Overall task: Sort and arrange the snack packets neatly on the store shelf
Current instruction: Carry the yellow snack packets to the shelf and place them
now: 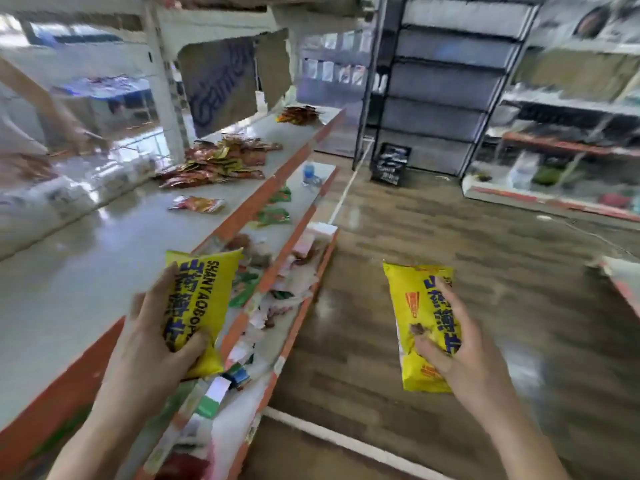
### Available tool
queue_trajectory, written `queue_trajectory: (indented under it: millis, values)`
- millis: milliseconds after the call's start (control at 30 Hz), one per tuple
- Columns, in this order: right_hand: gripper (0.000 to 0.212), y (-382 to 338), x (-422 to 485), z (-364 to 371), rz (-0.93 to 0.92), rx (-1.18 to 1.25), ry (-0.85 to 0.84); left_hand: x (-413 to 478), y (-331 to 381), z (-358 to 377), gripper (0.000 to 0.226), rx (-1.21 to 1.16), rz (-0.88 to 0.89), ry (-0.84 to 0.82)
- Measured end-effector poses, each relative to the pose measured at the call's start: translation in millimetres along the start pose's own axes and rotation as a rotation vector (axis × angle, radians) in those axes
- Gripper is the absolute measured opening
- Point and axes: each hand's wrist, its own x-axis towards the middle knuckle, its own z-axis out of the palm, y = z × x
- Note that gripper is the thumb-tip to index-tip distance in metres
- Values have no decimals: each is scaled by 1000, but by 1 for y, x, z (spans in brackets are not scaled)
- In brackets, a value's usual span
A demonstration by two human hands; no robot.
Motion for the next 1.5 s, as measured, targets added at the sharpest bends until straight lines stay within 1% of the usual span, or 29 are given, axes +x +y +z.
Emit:
queue_trajectory:
  millis: [167, 300, 467, 600, 733, 967, 1133, 1267, 1367, 1500]
  values:
    - [78, 45, -8, -64, 116, -36, 157, 31, 58, 69, 89, -91, 137, -130]
    - [76, 77, -10, -108, 163, -83, 295, 39, 96, 126, 93, -165, 224, -195]
    - [76, 109, -18, -156, 257, -111, 414, 54, 142, 195, 89, -232, 255, -345]
    - [76, 130, -22, -178, 371, -119, 519, 72, 174, 249, 92, -289, 335, -477]
    - [77, 143, -22, -190, 478, -96, 617, 95, 200, 303, 88, -323, 427, -551]
    - [78, 158, -18, -203, 648, -156, 819, 131, 256, 388, 92, -362, 590, -735]
    - [79, 170, -27, -211, 757, -166, 920, 125, 297, 438, 88, -389, 694, -851]
    - [77, 184, -34, -228, 820, -175, 983, 112, 329, 476, 93, -453, 720, -929]
    - [74, 202, -37, -251, 862, -181, 1028, 96, 360, 504, 89, -480, 748, -965]
    - [74, 236, -39, -294, 885, -205, 1103, 76, 413, 548, 90, -503, 782, -1012]
